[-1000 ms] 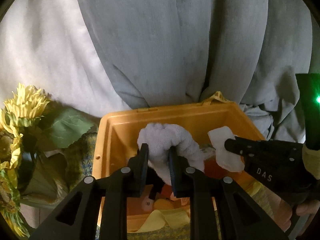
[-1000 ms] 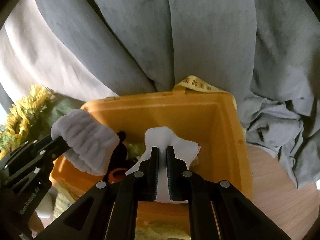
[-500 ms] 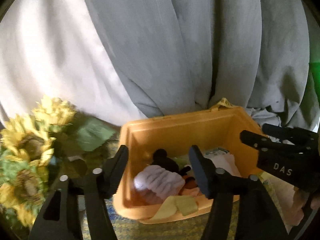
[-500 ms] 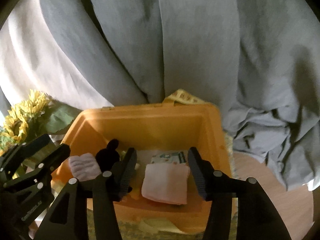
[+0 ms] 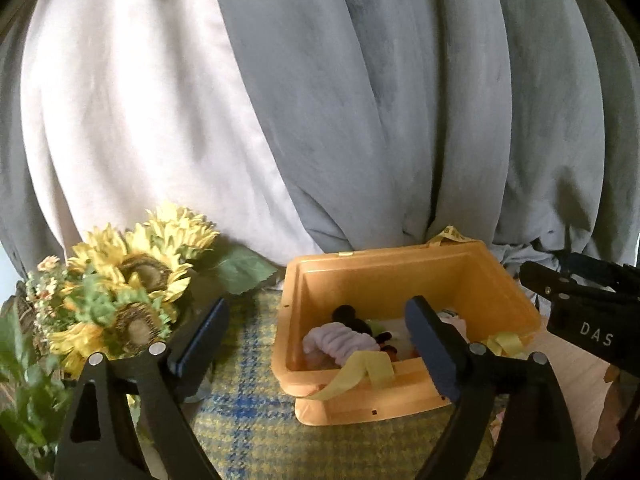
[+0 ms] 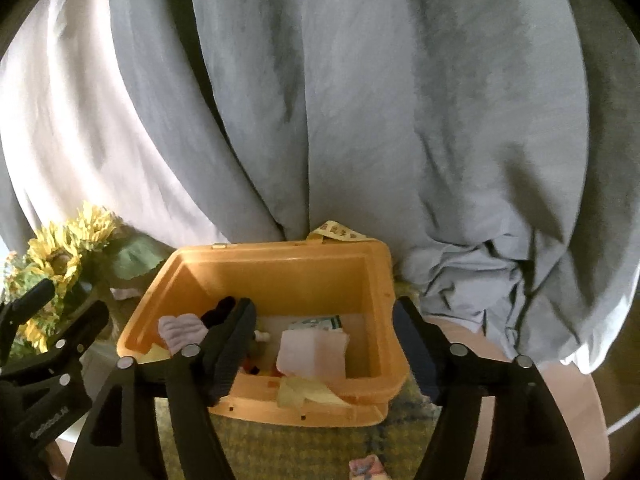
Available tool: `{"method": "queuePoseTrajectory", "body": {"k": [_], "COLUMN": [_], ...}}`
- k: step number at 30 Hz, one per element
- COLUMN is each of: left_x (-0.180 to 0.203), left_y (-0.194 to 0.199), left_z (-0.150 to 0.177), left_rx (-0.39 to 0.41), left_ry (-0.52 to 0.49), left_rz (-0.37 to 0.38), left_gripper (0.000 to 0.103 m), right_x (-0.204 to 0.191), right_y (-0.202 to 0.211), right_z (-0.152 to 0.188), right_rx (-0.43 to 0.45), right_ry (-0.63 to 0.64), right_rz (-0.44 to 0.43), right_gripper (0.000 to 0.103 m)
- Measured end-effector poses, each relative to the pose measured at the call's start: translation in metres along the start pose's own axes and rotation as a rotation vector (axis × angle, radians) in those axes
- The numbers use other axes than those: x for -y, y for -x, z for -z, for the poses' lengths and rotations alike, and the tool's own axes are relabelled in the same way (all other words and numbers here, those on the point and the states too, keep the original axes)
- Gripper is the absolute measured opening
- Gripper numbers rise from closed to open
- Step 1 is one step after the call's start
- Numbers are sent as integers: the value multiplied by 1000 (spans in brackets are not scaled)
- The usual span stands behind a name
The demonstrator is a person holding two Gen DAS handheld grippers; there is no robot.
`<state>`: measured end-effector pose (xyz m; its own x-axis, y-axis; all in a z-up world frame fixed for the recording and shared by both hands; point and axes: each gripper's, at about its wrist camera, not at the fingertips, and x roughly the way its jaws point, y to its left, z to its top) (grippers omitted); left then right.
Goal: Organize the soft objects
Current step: 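Withdraw both grippers and move right gripper toward the School Bus toy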
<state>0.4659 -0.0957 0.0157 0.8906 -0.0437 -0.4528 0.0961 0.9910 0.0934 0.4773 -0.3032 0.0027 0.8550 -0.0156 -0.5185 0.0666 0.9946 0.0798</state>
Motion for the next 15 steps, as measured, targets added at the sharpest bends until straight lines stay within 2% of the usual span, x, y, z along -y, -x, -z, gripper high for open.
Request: {"method": "queuePoseTrajectory", "body": {"k": [15], "left_x": [7], "left_y": [52], "left_z": [19], "left_rx": [52], "left_ry": [-33], "left_rz": [-33], "left_gripper": [96], "right_x": [4], "right_y": [45], "right_z": [28], "right_rx": [23], "right_ry": [19], "right_rz": [12], "right_gripper": [75]}}
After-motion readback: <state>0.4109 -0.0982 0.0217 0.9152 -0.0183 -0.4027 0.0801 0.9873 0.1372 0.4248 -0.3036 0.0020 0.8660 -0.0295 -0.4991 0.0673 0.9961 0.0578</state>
